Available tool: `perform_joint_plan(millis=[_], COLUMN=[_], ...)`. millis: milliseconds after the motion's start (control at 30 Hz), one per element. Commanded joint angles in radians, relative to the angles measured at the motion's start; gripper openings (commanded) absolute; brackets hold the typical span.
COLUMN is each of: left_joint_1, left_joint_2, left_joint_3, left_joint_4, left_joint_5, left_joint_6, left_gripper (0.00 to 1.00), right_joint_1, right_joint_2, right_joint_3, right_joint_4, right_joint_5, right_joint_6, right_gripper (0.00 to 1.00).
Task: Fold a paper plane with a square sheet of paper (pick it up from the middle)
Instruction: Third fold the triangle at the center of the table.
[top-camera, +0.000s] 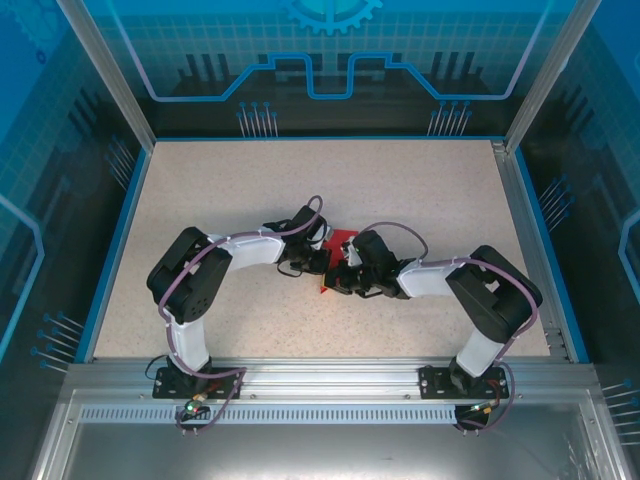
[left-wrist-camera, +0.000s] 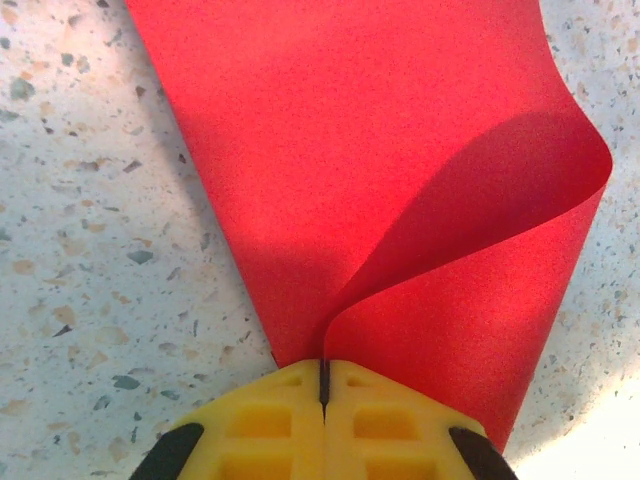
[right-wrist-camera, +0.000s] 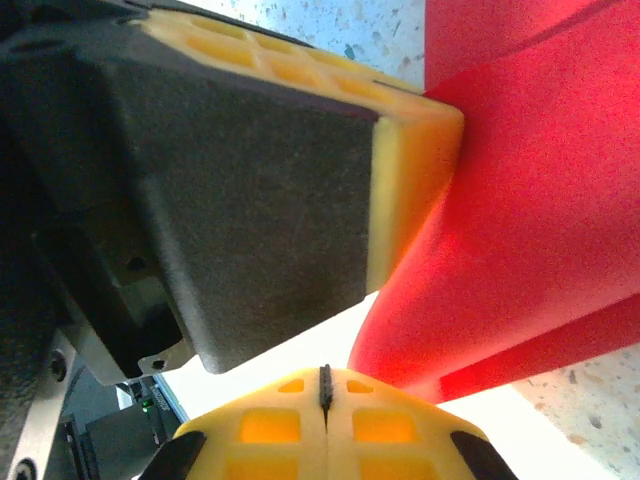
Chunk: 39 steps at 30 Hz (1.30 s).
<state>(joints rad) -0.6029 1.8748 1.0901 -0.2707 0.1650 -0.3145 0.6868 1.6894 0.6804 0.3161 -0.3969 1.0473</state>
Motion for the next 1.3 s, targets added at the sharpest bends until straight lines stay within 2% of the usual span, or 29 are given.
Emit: perform_joint_plan(millis=[0, 300, 733, 1033, 1267], left_joint_1=[0.005, 0.004, 0.004, 0.004, 0.004], left_joint_2=[0.015, 0.023, 0.029, 0.03, 0.032], left_joint_3=[-0.027, -0.027, -0.022, -0.015, -0.019], left_joint_4=[-0.028, -0.032, -0.035, -0.038, -0.035], left_joint_5=[0.034, 0.045, 0.053, 0.055, 0.055], left_joint_6=[0.006, 0.012, 0.02, 0.019, 0.019], left_gripper=[0.02, 0.01, 0.02, 0.02, 0.02], right_joint_1=[0.011, 0.01, 0.011, 0.011, 0.012], right_joint_2=[0.025, 0.052, -0.027, 0.057, 0.074], right_joint_3=[0.006, 0.004, 0.014, 0.044, 0.01], right_joint_4=[0.018, -0.017, -0.077, -0.009, -0.016], right_joint_5=[-0.005, -0.003, 0.007, -0.029, -0.005], right_joint_6=[0.004, -0.011, -0.022, -0.001, -0.017], right_gripper=[0.0, 0.0, 0.0, 0.0, 0.0])
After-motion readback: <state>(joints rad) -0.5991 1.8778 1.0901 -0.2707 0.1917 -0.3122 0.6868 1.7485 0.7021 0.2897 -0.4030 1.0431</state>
